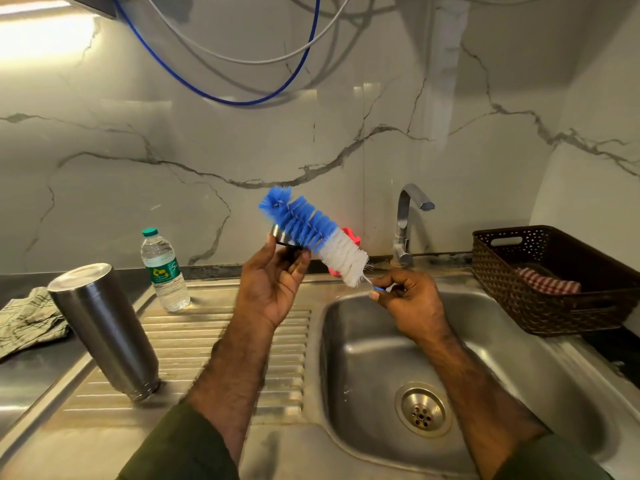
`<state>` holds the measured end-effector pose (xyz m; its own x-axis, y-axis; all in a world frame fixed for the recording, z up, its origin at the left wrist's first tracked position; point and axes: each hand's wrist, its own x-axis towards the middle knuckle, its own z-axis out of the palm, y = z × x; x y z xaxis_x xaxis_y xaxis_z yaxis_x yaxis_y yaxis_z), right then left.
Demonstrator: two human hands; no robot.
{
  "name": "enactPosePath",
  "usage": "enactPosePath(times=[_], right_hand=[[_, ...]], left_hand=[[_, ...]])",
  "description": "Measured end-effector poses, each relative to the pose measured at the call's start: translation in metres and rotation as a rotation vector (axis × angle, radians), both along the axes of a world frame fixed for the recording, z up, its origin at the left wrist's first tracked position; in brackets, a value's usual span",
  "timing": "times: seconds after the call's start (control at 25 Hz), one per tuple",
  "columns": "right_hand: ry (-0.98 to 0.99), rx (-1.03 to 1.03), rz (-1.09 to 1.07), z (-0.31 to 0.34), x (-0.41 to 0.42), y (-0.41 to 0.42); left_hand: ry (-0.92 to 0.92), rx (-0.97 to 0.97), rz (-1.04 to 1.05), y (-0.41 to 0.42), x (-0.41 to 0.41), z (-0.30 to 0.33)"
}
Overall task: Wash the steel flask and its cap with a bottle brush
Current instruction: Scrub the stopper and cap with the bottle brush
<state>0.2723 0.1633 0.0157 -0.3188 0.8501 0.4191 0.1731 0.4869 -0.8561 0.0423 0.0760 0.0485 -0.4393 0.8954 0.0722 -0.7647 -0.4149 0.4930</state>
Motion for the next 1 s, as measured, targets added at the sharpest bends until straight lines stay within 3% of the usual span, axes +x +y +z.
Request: enactPosePath(times=[0.2, 0.32, 0.48, 0.76, 1.0], right_hand=[[0.102, -0.051, 0.088, -0.005, -0.012, -0.009], [0.104, -0.058, 0.104, -0.007, -0.010, -0.005], [0.071, -0.039, 0.091, -0.005, -0.007, -0.001], [0.047, 0.039, 0.045, 0.007, -0.009, -0.012], [-0.085, 0.003, 0.051, 0.007, 0.002, -0.006]], left_hand=[[0.005, 0.147, -0.102, -0.002, 0.012, -0.018], [0.037, 0.185, -0.015, -0.004, 0.014, -0.009], [-0.031, 0.137, 0.124, -0.002, -0.004, -0.012], [0.280, 0.010, 0.082, 0.002, -0.007, -0.032], [0.263, 0.033, 0.163, -0.005, -0.027, -0.032]])
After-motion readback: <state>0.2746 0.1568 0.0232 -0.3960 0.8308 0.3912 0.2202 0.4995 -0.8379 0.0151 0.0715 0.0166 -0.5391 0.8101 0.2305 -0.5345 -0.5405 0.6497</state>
